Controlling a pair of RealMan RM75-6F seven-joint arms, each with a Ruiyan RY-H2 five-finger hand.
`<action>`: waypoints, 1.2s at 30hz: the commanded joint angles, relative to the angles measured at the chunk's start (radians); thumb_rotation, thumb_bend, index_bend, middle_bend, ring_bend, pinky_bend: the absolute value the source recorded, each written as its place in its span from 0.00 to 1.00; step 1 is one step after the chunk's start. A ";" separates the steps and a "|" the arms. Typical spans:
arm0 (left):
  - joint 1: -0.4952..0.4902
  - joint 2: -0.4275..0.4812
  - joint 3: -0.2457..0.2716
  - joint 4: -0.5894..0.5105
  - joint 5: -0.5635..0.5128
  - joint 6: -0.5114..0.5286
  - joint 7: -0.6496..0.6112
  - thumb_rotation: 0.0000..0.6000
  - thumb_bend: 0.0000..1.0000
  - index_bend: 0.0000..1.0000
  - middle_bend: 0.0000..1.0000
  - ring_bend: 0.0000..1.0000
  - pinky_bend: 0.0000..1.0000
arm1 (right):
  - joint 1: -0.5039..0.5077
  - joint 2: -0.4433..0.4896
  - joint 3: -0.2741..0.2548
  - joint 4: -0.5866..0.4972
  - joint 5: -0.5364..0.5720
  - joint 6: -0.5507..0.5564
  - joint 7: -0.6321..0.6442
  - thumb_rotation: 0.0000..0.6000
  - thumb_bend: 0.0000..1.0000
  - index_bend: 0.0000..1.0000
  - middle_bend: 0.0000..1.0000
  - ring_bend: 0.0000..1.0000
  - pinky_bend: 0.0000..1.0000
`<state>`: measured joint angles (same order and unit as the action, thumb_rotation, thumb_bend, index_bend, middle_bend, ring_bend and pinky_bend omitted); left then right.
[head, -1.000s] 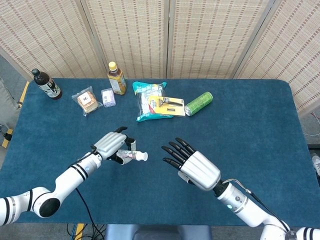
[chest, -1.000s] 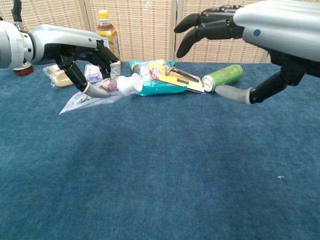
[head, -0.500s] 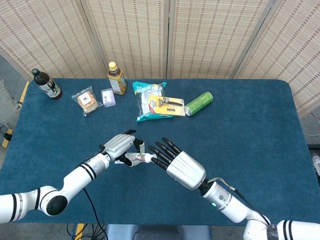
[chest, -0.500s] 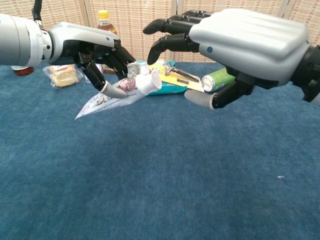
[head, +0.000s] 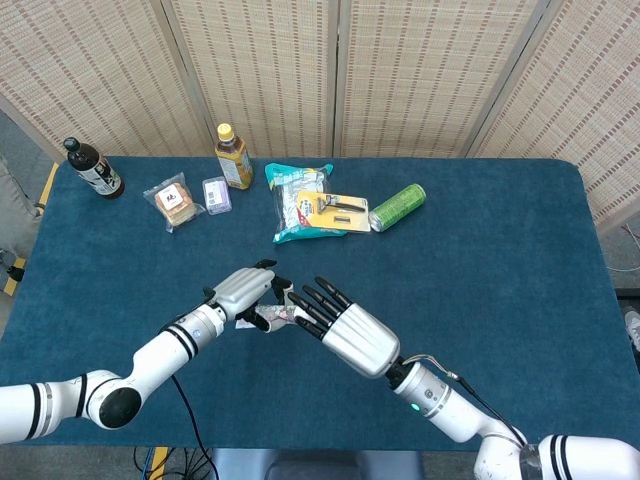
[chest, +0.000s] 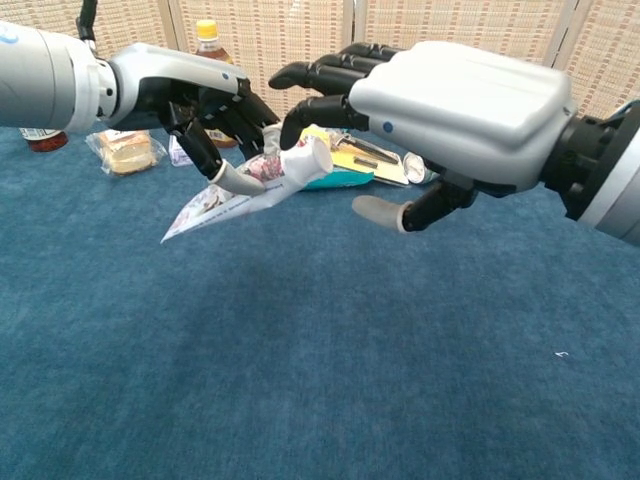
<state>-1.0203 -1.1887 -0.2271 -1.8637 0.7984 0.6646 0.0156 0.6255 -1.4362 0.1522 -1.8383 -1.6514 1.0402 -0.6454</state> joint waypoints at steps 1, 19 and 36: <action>-0.004 0.003 0.003 0.000 -0.004 -0.004 -0.002 1.00 0.38 0.57 0.62 0.37 0.00 | 0.007 -0.003 -0.003 0.001 0.012 -0.007 -0.008 1.00 0.32 0.25 0.04 0.00 0.00; -0.009 0.015 0.020 0.018 0.017 -0.025 -0.027 1.00 0.38 0.57 0.62 0.37 0.00 | 0.031 0.004 -0.013 0.008 0.071 -0.017 -0.028 1.00 0.32 0.25 0.04 0.00 0.00; 0.005 0.039 0.015 0.022 0.050 -0.046 -0.079 1.00 0.38 0.58 0.62 0.37 0.00 | 0.055 -0.006 -0.016 0.024 0.119 -0.022 -0.042 1.00 0.32 0.26 0.04 0.00 0.00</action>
<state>-1.0166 -1.1509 -0.2112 -1.8411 0.8468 0.6196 -0.0618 0.6796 -1.4421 0.1363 -1.8144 -1.5333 1.0186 -0.6871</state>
